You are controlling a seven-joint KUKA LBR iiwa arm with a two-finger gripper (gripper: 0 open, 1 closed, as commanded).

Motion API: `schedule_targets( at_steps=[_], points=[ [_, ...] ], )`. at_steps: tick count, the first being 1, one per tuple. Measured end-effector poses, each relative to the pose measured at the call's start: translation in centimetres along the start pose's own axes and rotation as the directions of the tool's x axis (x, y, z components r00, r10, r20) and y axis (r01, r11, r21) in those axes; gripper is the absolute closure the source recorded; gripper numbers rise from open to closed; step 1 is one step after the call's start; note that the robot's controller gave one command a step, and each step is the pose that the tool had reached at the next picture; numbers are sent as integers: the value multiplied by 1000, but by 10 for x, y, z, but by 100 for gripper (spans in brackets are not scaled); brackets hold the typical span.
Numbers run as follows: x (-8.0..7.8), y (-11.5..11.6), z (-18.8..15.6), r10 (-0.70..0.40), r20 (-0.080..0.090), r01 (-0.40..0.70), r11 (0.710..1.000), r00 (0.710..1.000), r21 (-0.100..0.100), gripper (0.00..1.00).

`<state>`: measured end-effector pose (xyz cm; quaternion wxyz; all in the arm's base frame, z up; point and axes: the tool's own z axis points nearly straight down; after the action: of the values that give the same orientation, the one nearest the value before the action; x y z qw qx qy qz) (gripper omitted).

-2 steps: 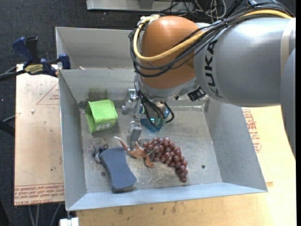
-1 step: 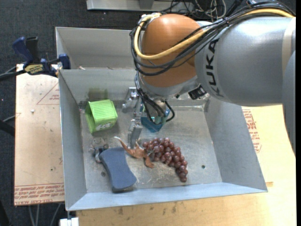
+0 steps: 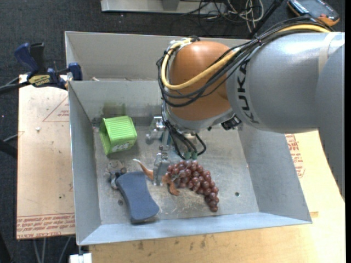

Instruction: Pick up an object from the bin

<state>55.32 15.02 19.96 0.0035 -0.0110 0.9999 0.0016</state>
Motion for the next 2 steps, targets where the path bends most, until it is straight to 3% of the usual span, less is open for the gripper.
schedule_targets(
  at_steps=[1, 2],
  points=[
    [46, -19, 29, 19, -11, -19, 1000, 1000, 3, 0],
    [60, -24, 46, 21, -12, -21, 1000, 1000, 3, 0]
  ],
)
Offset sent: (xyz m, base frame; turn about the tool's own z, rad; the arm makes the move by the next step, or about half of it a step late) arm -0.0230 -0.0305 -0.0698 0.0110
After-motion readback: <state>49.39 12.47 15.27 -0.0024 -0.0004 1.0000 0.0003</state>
